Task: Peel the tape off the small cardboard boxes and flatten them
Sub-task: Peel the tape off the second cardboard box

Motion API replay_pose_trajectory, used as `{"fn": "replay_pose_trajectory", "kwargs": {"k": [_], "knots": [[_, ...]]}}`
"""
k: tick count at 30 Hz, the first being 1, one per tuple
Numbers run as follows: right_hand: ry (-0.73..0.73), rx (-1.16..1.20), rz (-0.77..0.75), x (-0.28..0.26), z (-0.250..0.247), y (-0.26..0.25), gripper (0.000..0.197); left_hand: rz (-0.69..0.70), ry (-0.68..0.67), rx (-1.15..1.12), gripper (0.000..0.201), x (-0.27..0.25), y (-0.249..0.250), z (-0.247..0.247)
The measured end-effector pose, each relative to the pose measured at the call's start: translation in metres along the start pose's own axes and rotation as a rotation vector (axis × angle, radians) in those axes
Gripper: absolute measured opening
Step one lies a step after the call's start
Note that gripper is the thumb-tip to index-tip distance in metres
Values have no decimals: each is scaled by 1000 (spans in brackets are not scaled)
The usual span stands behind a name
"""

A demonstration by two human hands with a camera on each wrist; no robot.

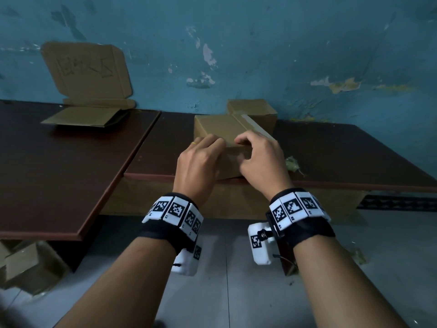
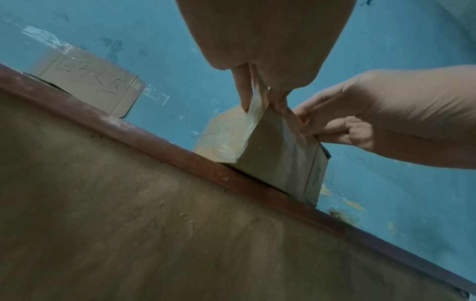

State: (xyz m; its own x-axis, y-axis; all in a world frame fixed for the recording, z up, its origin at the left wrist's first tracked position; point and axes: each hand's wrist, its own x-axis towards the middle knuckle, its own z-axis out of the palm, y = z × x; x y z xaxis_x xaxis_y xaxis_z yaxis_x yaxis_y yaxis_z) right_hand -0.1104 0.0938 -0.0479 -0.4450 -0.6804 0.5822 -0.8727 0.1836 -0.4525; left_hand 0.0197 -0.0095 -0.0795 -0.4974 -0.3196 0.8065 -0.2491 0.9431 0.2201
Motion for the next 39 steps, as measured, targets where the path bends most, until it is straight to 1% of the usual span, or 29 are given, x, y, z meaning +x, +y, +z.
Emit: {"fn": "replay_pose_trajectory", "kwargs": {"k": [4, 7, 9, 13, 17, 20, 21, 23, 25, 28, 30, 32, 37, 39], "knots": [[-21, -25, -20, 0, 2, 2, 33, -95, 56, -52, 10, 0, 4, 1], [-32, -45, -41, 0, 3, 1, 34, -184, 104, -86, 5, 1, 5, 3], [-29, -45, -49, 0, 3, 1, 34, -231, 115, -107, 6, 2, 5, 4], [-27, -46, -57, 1, 4, 1, 34, -271, 111, -166, 8, 5, 6, 2], [-25, -39, -56, 1, 5, 0, 36, -326, 138, -269, 9, 8, 8, -4], [-17, -45, -56, 1, 5, -1, 33, -297, 87, -260, 25, 9, 8, -4], [-14, -48, -55, 1, 5, -2, 33, -271, 69, -230, 25, 9, 6, -3], [-11, -54, -50, 1, 6, -2, 33, -235, 57, -182, 14, 8, 4, 1], [-11, -46, -48, 1, 6, -1, 33, -247, 75, -190, 4, 10, 2, 2], [-12, -36, -46, 0, 7, -1, 32, -311, 120, -221, 8, 13, 3, -2], [-9, -41, -51, 0, 7, 0, 33, -390, 135, -289, 8, 14, 4, -8], [-10, -52, -51, 0, 8, 0, 34, -460, 123, -346, 7, 15, 6, -14], [-22, -65, -54, -1, 8, -1, 35, -578, 76, -441, 5, 16, 9, -22], [-27, -71, -54, -1, 8, -2, 35, -591, 71, -493, 16, 16, 6, -24]]}}
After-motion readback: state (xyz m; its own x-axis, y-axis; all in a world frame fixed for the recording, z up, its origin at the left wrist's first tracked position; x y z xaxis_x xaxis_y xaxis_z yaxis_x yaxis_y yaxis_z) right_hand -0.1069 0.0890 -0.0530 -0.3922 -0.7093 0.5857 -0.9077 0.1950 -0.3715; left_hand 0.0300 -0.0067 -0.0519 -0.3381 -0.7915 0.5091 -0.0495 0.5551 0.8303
